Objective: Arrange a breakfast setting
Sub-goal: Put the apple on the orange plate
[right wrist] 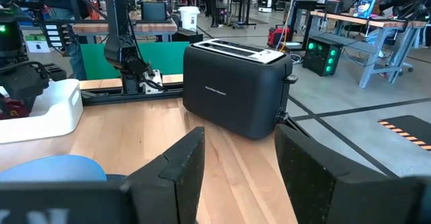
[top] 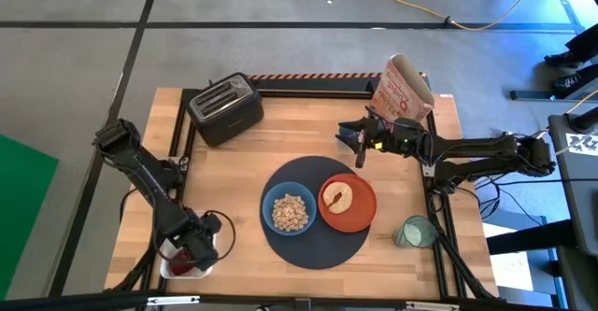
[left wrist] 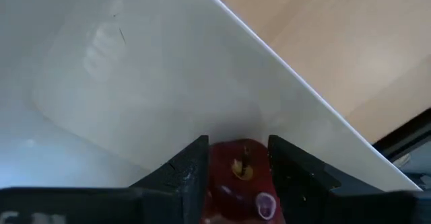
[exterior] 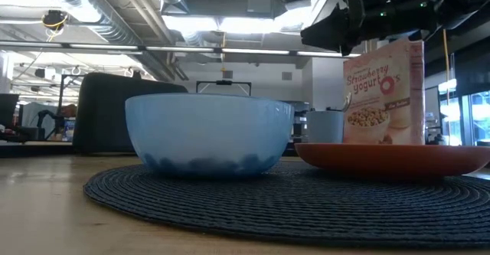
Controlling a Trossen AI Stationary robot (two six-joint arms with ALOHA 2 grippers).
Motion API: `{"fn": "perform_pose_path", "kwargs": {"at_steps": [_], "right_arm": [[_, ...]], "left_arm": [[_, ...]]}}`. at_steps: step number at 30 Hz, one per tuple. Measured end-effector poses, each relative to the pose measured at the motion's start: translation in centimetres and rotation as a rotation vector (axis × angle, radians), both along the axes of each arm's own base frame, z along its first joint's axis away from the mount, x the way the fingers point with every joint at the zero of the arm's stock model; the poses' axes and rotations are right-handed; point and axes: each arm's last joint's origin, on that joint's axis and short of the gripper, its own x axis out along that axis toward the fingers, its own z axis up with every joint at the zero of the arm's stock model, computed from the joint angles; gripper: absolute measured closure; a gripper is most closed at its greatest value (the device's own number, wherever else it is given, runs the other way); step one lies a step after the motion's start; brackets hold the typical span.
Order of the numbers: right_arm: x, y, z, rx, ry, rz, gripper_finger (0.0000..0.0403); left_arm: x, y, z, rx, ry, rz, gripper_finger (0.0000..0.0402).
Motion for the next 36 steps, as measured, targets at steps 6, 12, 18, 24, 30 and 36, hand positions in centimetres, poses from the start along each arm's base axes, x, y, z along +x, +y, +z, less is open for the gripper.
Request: {"fn": "perform_pose_path", "kwargs": {"at_steps": [6, 12, 18, 24, 30, 36], "right_arm": [[0.0, 0.0, 0.0, 0.001, 0.005, 0.0, 0.0233], [0.0, 0.0, -0.1, 0.002, 0.008, 0.001, 0.0233], [0.0, 0.0, -0.2, 0.006, 0.021, 0.001, 0.0233], [0.0, 0.0, -0.3, 0.014, 0.028, 0.0, 0.0233], [0.0, 0.0, -0.3, 0.019, 0.032, 0.001, 0.0233], [0.0, 0.0, -0.4, 0.036, 0.029, -0.001, 0.0233]], "left_arm": [[0.1, -0.3, 0.0, -0.024, -0.031, -0.046, 0.0296], [-0.1, -0.2, -0.3, -0.02, -0.031, -0.056, 0.0316], [-0.3, -0.3, -1.2, -0.073, -0.034, -0.069, 0.0317], [-0.4, -0.4, -1.2, -0.108, 0.001, -0.111, 0.0321], [-0.5, -0.3, -1.2, -0.1, 0.001, -0.127, 0.0359], [-0.5, -0.2, -1.2, -0.097, -0.001, -0.143, 0.0392]]}}
